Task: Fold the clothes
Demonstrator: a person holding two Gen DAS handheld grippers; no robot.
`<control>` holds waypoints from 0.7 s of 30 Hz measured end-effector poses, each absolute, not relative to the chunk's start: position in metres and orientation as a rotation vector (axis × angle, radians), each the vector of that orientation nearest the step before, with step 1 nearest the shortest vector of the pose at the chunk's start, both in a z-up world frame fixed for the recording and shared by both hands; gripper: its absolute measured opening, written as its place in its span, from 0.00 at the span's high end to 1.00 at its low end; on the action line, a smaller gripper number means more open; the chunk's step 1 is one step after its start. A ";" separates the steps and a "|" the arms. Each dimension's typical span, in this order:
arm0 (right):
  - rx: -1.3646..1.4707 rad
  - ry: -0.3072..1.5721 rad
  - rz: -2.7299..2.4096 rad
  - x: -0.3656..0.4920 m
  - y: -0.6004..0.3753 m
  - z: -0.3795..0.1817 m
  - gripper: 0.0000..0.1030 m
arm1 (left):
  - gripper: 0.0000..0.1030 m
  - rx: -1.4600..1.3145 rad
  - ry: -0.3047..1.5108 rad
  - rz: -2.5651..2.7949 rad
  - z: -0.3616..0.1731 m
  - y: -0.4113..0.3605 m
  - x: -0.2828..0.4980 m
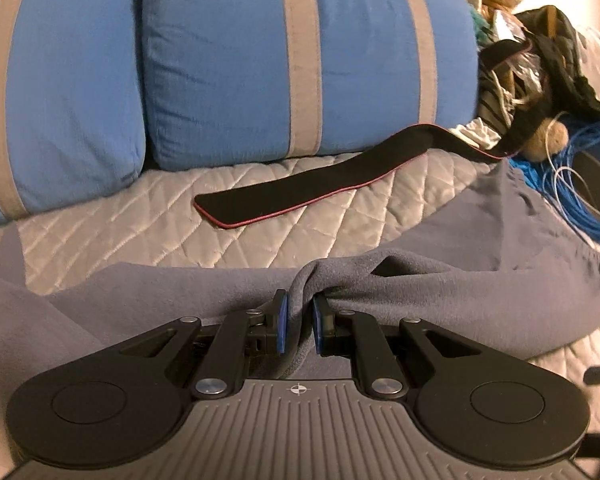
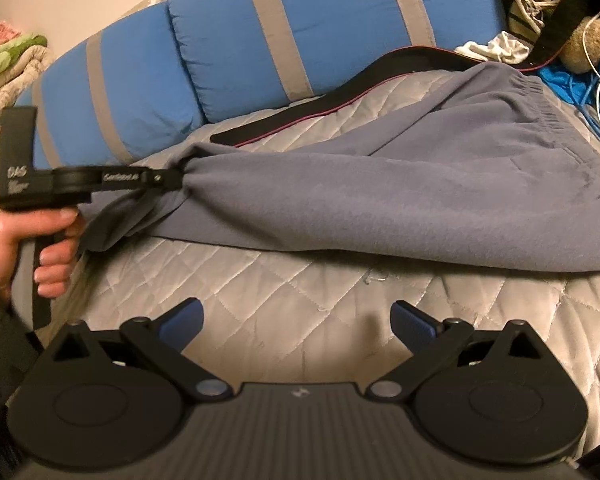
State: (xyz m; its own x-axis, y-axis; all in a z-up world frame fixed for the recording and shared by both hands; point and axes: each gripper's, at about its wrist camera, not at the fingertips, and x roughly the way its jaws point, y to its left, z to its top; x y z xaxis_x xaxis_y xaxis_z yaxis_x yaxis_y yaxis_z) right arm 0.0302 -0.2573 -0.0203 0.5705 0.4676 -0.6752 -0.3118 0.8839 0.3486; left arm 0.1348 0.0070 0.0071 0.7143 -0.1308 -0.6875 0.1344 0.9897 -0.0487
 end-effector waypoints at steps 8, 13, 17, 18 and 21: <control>0.184 0.850 0.468 0.031 -0.253 -0.021 0.00 | 0.88 0.035 0.718 -0.126 0.001 0.004 0.151; 0.169 0.849 0.470 0.032 -0.252 -0.023 0.00 | 0.74 0.216 0.660 -0.095 -0.014 -0.014 0.148; 0.169 0.815 0.475 0.030 -0.252 -0.020 0.00 | 0.55 0.312 0.636 -0.051 -0.013 -0.023 0.140; 0.165 0.795 0.479 0.029 -0.253 -0.017 0.00 | 0.48 0.306 0.636 -0.044 -0.010 -0.023 0.137; 0.153 0.727 0.483 0.023 -0.257 -0.008 0.00 | 0.40 0.268 0.631 -0.038 0.003 -0.018 0.128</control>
State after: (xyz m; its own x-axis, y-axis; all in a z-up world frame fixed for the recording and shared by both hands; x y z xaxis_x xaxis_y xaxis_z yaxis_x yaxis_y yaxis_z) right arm 0.0225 -0.2566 -0.0083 0.6438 0.4740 -0.6007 -0.3698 0.8800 0.2982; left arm 0.1284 -0.0182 0.0034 0.8077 0.0459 -0.5878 0.1166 0.9648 0.2357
